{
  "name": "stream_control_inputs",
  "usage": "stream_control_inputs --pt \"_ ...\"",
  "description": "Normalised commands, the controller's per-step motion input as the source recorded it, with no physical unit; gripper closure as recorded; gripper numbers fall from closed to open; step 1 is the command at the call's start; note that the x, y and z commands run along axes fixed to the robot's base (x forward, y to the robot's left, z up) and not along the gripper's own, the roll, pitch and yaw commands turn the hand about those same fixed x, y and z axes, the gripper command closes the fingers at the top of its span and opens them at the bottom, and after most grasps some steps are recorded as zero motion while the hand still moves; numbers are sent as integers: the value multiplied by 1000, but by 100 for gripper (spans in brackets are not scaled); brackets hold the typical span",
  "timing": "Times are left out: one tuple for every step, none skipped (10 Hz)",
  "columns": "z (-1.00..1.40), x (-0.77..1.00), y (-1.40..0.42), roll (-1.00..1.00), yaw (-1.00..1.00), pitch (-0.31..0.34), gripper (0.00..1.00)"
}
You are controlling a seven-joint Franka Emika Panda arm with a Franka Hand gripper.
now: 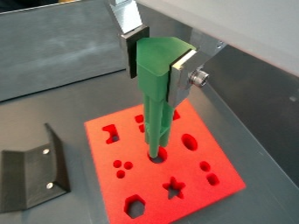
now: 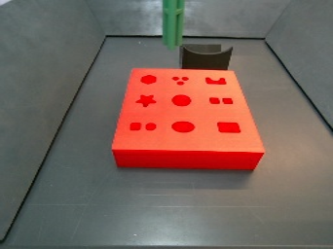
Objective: Insert the 3 prong object.
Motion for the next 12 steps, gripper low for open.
stream_control_inputs --pt "-577 151 857 -54 -109 0 100" --pt "-606 371 834 -83 -83 0 100" --pt "-543 469 846 -71 -23 26 100" --pt "-366 554 471 -17 0 36 100" --pt "-197 346 0 0 0 19 100" --pt "-86 54 -177 41 166 0 100" --pt "-20 46 -234 100 746 -1 100" --pt "-51 137 -246 60 777 -21 100" --pt "-29 0 -291 64 351 0 100" --pt "-123 271 -177 149 -11 0 100" --pt "-186 406 -37 213 -180 0 100" --pt "-206 194 -14 250 -309 0 100"
